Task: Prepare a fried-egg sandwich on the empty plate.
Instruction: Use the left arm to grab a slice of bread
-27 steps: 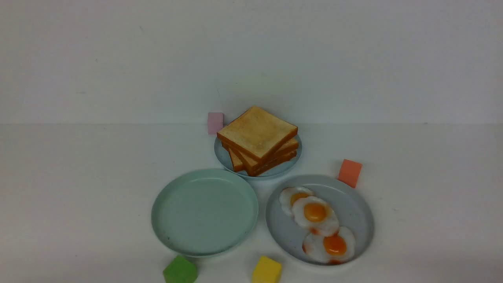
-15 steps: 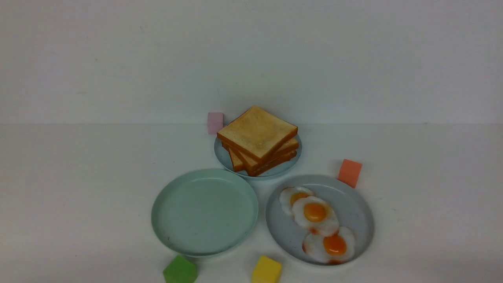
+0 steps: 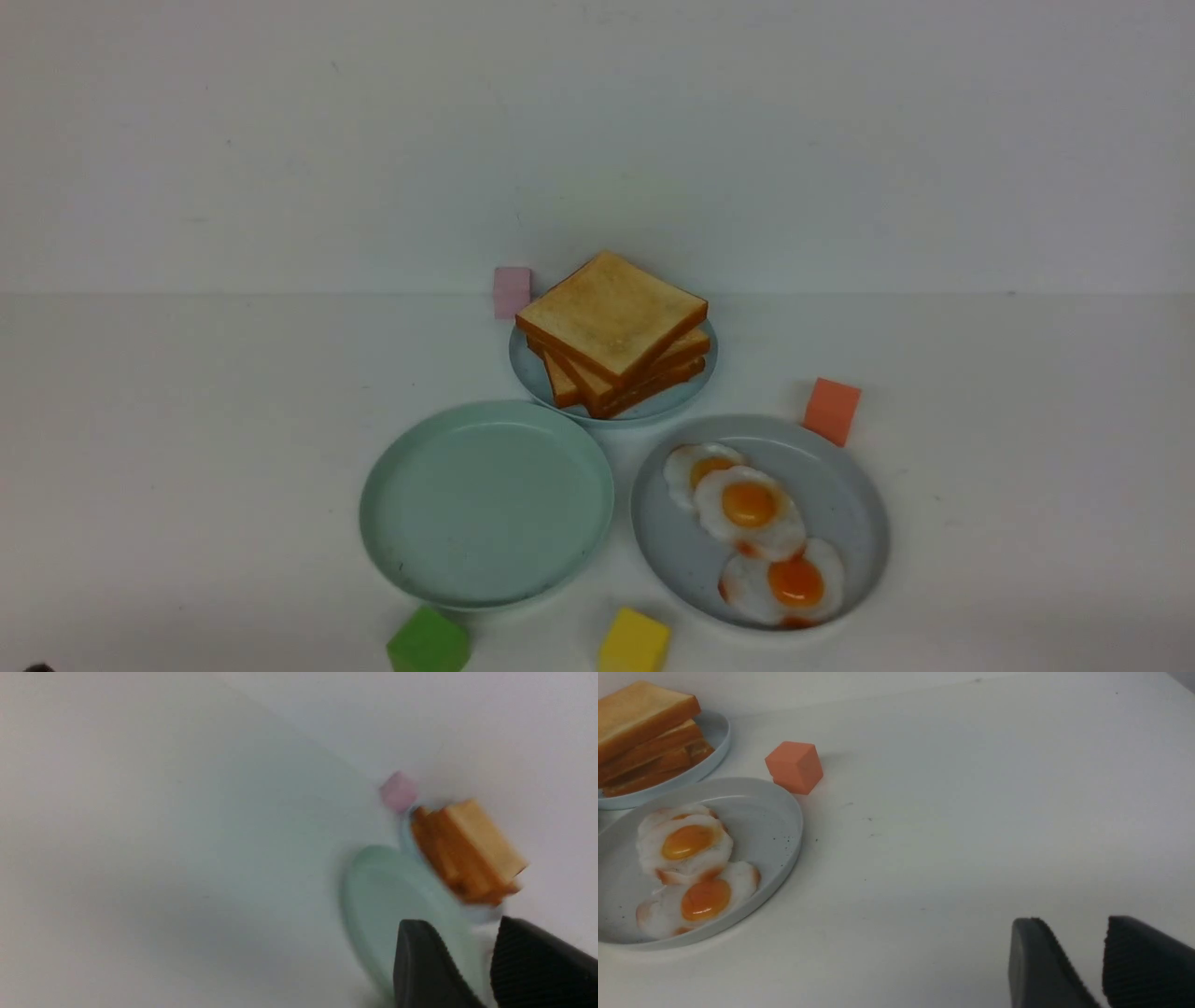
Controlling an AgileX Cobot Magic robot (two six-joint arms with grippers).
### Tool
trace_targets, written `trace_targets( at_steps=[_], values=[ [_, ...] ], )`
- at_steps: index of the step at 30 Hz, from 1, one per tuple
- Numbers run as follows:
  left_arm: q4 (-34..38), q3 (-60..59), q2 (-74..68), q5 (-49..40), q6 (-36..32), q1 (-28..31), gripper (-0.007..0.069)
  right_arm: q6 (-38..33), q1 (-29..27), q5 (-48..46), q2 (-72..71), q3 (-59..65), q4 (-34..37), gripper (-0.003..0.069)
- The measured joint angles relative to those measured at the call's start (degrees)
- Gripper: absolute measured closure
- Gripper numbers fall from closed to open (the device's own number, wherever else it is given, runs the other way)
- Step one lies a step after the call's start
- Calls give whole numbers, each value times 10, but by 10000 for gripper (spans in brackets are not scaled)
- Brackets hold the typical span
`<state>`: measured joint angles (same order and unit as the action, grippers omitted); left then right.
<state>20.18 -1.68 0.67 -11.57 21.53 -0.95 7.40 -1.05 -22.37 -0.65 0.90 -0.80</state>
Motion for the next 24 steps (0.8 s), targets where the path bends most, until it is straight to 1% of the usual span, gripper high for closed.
trace_targets(
  at_steps=[1, 2, 3, 4, 7, 10, 12, 13, 15, 16, 17, 18, 19, 20, 22, 24],
  values=[
    [7, 0, 0, 7, 9, 0, 386, 0, 0, 0, 0, 0, 0, 421],
    [35, 0, 0, 18, 20, 0, 386, 0, 0, 0, 0, 0, 0, 421],
    [85, 0, 0, 49, 44, 0, 386, 0, 0, 0, 0, 0, 0, 421],
    [101, 0, 0, 61, 48, 0, 386, 0, 0, 0, 0, 0, 0, 421],
    [127, 0, 0, 101, 46, 0, 386, 0, 0, 0, 0, 0, 0, 421],
    [135, 0, 0, 138, 21, 0, 389, 0, 0, 0, 0, 0, 0, 421],
    [136, 1, 0, 135, 11, 0, 419, 0, 0, 0, 0, 0, 0, 421],
    [136, 1, 0, 132, 10, 0, 419, 0, 0, 0, 0, 0, 0, 421],
    [129, 31, -4, 81, -10, 0, 510, 0, 0, 0, 0, 0, 0, 421],
    [128, 39, -6, 72, -16, 0, 517, 0, 0, 0, 0, 0, 0, 421],
    [113, 66, -24, 45, -36, 0, 568, 0, 0, 0, 0, 0, 0, 421],
    [108, 77, -38, 35, -44, 0, 580, 0, 0, 0, 0, 0, 0, 421],
    [89, 116, -78, -1, -76, 0, 619, 0, 0, 0, 0, 0, 0, 421],
    [75, 147, -113, -30, -103, -1, 638, 0, 0, 0, 0, 0, 0, 421],
    [52, 212, -178, -93, -157, -10, 638, 0, 0, 1, 0, 0, -2, 421],
    [32, 286, -263, -178, -198, -42, 638, 1, 0, 7, 0, 1, -8, 421]
  ],
)
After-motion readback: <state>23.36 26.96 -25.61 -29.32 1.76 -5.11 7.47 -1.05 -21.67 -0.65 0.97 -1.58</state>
